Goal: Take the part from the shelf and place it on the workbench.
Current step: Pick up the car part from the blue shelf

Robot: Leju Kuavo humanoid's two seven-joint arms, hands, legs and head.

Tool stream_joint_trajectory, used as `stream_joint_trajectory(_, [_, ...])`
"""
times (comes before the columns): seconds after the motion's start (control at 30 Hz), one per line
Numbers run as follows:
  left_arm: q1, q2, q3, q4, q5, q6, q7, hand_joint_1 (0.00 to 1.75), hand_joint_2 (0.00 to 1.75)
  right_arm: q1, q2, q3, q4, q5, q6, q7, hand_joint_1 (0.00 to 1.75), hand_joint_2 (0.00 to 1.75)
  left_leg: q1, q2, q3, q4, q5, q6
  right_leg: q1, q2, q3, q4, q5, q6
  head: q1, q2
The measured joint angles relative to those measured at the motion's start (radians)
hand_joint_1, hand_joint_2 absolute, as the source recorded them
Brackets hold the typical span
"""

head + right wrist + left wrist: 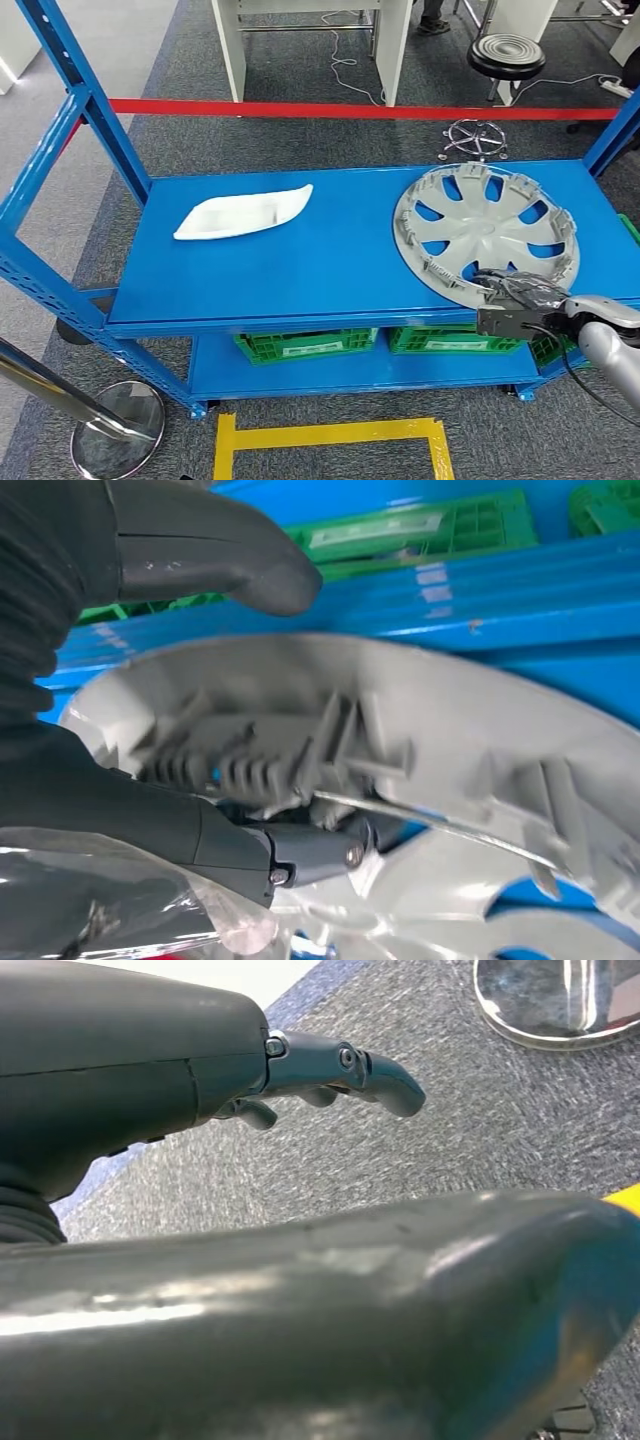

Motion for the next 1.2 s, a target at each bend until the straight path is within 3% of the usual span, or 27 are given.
stream_joint_trajectory(0.3, [0.000, 0.002, 0.016, 0.000, 0.008, 0.016, -0.009, 0.00, 0.00, 0.021, -0.025, 0.015, -0.017, 0.006, -0.078, 0.000, 1.75, 1.75, 0.000, 0.000, 0.001, 0.002, 0.000, 0.000, 0.000, -0.001, 0.003, 0.000, 0.000, 0.000, 0.000, 0.000])
stream_joint_trajectory(0.6, [-0.001, 0.000, 0.059, 0.000, 0.075, -0.065, -0.121, 0.00, 0.00, 0.118, 0.010, -0.029, -0.050, 0.142, -0.320, 0.021, 1.75, 1.75, 0.000, -0.002, 0.001, 0.002, 0.000, 0.000, 0.000, -0.002, 0.004, 0.000, 0.000, 0.001, 0.000, 0.000])
stream_joint_trajectory(0.73, [-0.004, -0.002, 0.084, 0.000, 0.106, -0.152, -0.148, 0.00, 1.75, 0.174, 0.044, -0.088, -0.087, 0.198, -0.386, 0.006, 1.75, 1.75, 0.000, -0.002, 0.000, 0.002, 0.000, 0.000, 0.000, -0.002, 0.003, 0.000, 0.000, 0.001, 0.000, 0.000])
stream_joint_trajectory(0.87, [-0.007, -0.002, 0.109, 0.000, 0.128, -0.257, -0.163, 0.00, 1.75, 0.225, 0.093, -0.155, -0.127, 0.258, -0.432, -0.021, 1.75, 1.75, 0.001, -0.002, 0.000, 0.002, 0.000, 0.000, 0.001, -0.002, 0.002, 0.001, 0.000, 0.000, 0.000, 0.000])
stream_joint_trajectory(1.2, [-0.037, 0.024, 0.139, 0.000, 0.153, -0.298, -0.151, 0.00, 1.75, 0.242, 0.195, -0.232, -0.202, 0.332, -0.467, -0.083, 1.75, 1.75, 0.001, -0.001, -0.002, 0.002, 0.000, 0.000, 0.001, 0.000, 0.000, 0.002, 0.000, 0.000, 0.000, 0.000])
